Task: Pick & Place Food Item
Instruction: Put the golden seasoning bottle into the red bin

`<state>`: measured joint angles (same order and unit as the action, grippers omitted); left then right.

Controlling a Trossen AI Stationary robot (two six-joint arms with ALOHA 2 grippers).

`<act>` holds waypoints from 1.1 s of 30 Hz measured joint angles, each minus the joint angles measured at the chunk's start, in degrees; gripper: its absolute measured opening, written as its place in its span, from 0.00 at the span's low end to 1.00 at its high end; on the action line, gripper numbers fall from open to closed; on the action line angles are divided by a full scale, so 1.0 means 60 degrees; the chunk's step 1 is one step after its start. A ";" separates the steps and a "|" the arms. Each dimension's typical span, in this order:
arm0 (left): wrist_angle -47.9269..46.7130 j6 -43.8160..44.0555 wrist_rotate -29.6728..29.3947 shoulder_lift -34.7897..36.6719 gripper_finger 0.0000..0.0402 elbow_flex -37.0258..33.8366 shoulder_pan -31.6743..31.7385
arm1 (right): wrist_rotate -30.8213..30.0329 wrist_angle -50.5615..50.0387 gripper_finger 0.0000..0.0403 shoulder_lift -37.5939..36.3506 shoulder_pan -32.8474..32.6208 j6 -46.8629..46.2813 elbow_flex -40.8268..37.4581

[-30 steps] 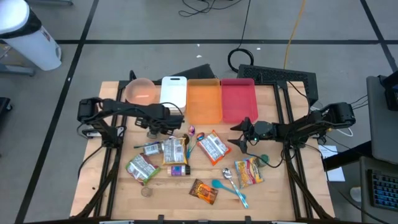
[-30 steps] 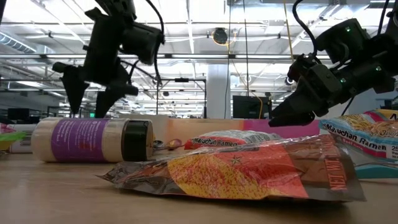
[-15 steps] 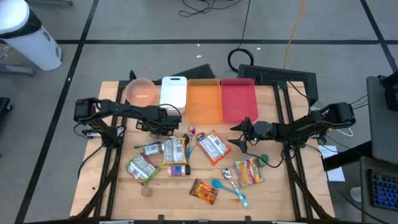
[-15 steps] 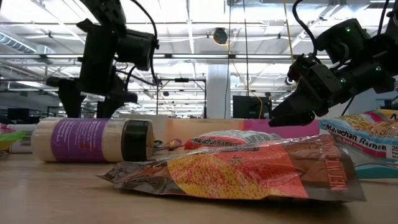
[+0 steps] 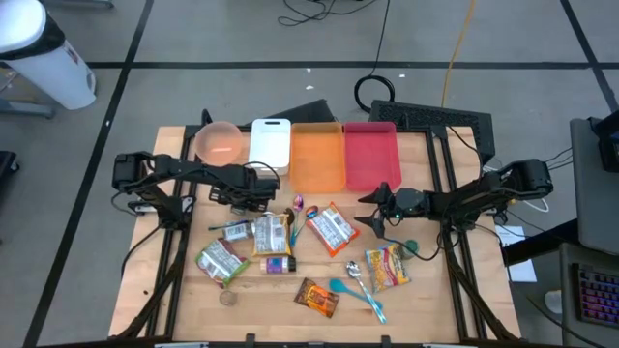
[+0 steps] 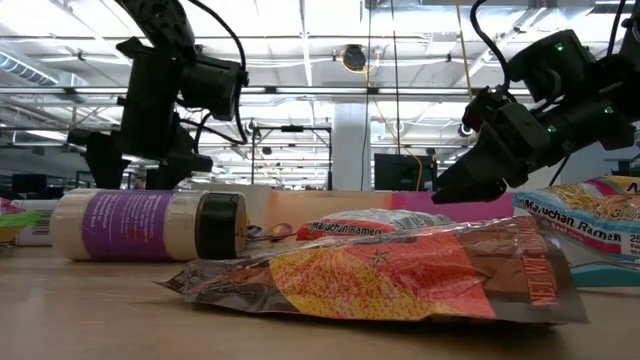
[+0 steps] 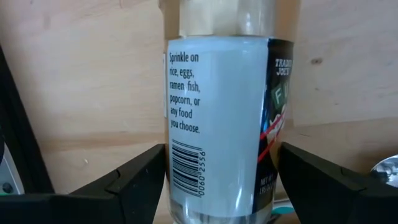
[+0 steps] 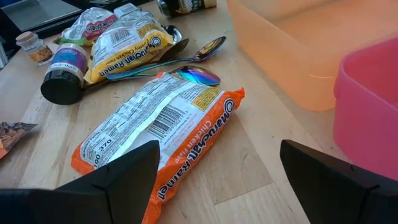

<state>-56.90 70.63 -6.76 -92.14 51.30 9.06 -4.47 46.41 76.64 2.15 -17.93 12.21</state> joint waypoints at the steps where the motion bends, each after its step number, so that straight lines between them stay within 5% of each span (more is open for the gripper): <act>1: 0.0000 0.0000 0.0004 -0.0004 0.74 -0.0003 0.0000 | 0.0000 -0.0004 0.81 0.0000 0.0000 -0.0004 0.0000; 33: 0.0525 -0.0389 0.0221 -0.0062 0.74 -0.0476 0.0007 | 0.0007 -0.0004 0.81 0.0000 0.0000 -0.0149 0.0000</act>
<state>-53.75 68.29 -5.44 -92.51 48.45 9.10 -4.43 46.39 76.64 2.15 -18.83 12.21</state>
